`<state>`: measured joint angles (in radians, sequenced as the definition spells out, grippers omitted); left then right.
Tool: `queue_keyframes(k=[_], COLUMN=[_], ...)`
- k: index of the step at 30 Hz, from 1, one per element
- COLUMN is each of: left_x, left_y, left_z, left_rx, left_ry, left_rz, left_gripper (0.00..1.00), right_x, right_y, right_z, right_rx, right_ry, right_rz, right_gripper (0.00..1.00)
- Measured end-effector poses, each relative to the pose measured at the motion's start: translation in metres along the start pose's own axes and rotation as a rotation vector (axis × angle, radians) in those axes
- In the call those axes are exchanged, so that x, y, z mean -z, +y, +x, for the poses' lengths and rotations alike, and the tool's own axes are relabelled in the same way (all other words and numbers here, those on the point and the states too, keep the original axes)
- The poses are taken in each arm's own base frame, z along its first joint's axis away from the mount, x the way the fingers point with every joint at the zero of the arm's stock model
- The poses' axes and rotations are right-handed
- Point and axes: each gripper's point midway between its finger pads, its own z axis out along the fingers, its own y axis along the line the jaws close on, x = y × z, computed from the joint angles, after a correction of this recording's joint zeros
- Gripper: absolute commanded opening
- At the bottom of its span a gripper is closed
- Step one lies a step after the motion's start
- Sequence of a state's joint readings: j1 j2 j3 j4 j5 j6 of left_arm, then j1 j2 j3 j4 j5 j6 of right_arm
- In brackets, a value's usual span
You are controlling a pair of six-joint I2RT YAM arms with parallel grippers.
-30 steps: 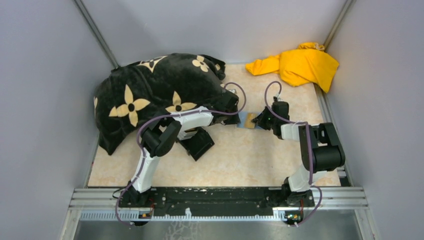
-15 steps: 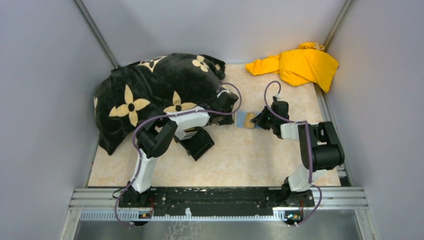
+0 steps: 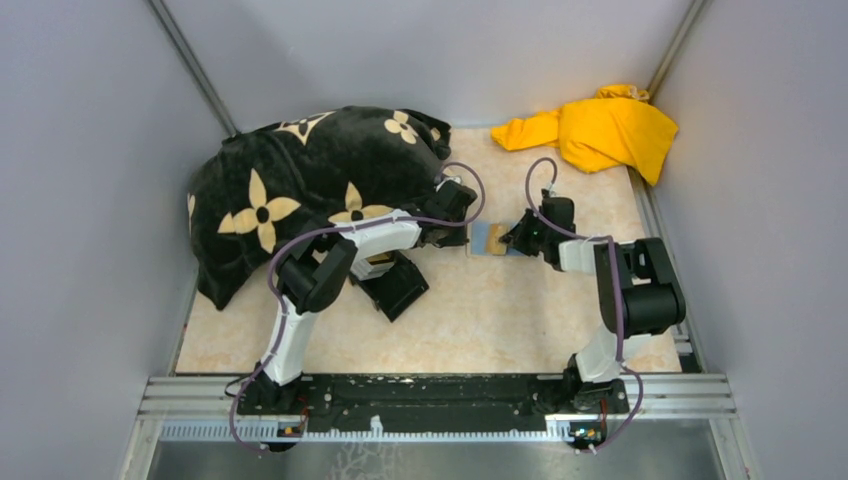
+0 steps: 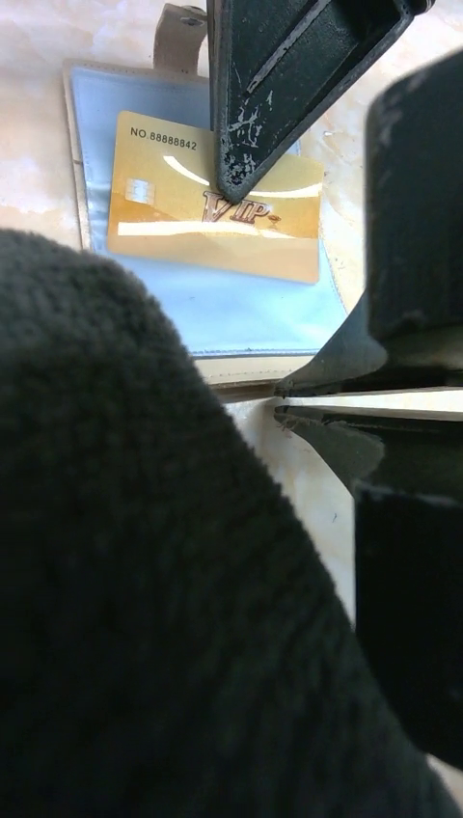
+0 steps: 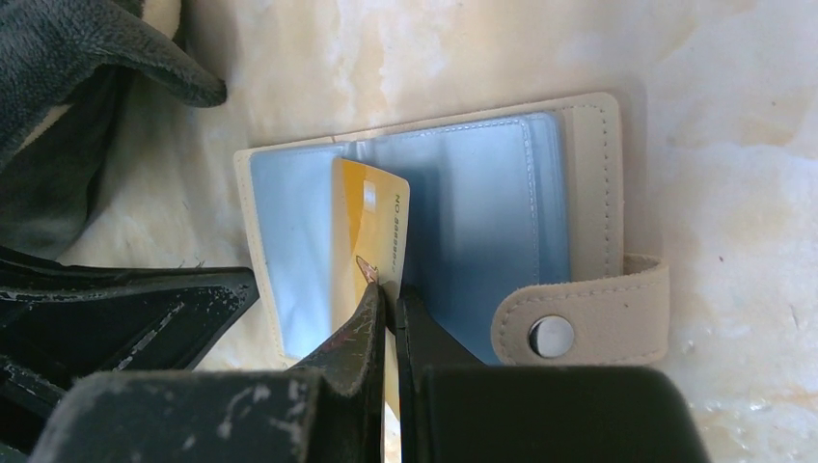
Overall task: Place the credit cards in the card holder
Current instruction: Insert the credit card into the card holder.
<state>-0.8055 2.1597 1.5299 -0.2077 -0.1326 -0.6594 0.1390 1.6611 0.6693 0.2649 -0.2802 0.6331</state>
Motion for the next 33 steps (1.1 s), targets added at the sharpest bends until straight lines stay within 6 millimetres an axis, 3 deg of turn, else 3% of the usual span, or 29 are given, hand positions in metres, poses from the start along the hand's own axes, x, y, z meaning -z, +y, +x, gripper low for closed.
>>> queue_keyframes(k=[16,33], left_x=[-0.009,-0.016], left_y=[0.001,-0.003], left_z=[-0.011,-0.018], left_rx=[-0.006,-0.012], left_ry=[0.008,0.015], left_rz=[0.012,0.022], left_gripper=[0.12,0.12], right_x=[-0.004,0.004], right_y=[0.004,0.006], right_z=[0.001,0.007], right_rx=[0.046,0.091], right_ry=[0.016,0.059], right_rz=[0.008,0.032], right_gripper=[0.0,0.0])
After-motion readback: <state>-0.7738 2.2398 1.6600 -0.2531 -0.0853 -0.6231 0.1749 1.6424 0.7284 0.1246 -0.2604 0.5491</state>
